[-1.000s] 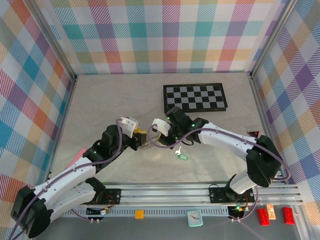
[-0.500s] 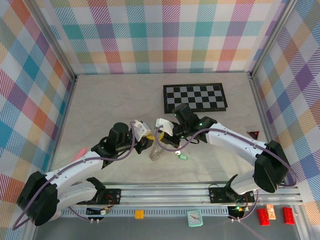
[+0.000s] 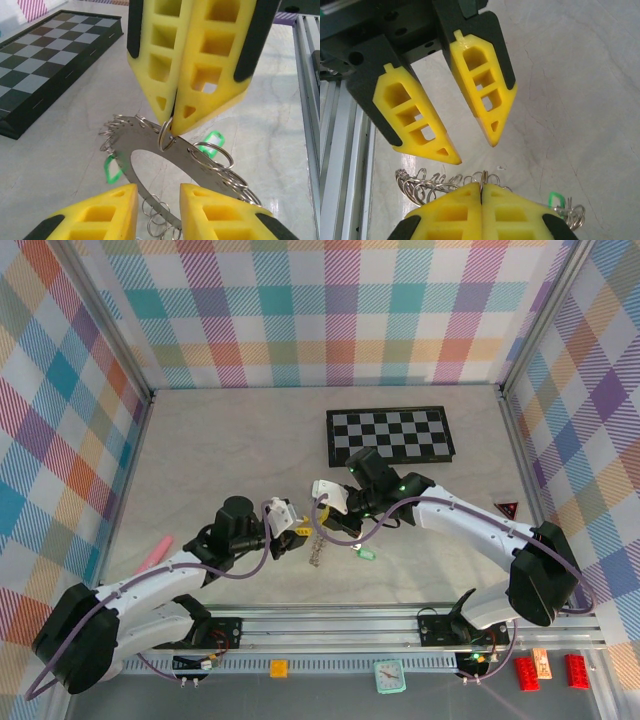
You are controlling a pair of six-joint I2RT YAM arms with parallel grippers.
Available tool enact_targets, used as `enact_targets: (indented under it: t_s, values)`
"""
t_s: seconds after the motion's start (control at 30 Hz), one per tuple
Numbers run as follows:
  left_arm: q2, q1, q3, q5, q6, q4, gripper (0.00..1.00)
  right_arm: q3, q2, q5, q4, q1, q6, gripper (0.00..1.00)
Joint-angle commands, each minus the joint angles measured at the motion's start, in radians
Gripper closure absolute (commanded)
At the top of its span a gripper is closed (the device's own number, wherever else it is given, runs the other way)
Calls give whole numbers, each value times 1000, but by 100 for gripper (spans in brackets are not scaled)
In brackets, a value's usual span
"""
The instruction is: Put the keys on the keyring
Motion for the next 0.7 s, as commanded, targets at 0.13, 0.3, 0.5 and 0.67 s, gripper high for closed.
enact_targets:
  t_s: [0.13, 0.3, 0.5, 0.67]
  values:
    - [39, 0, -28, 102, -22, 190, 73, -10, -43, -125, 17, -6, -73, 100]
    - [64, 0, -22, 133, -29, 225, 77, -8, -31, -148, 13, -6, -78, 100]
    - [60, 0, -19, 154, -36, 228, 81, -6, -24, -142, 11, -4, -85, 100]
    - [48, 0, -12, 163, -42, 202, 81, -5, -15, -122, 3, 0, -90, 100]
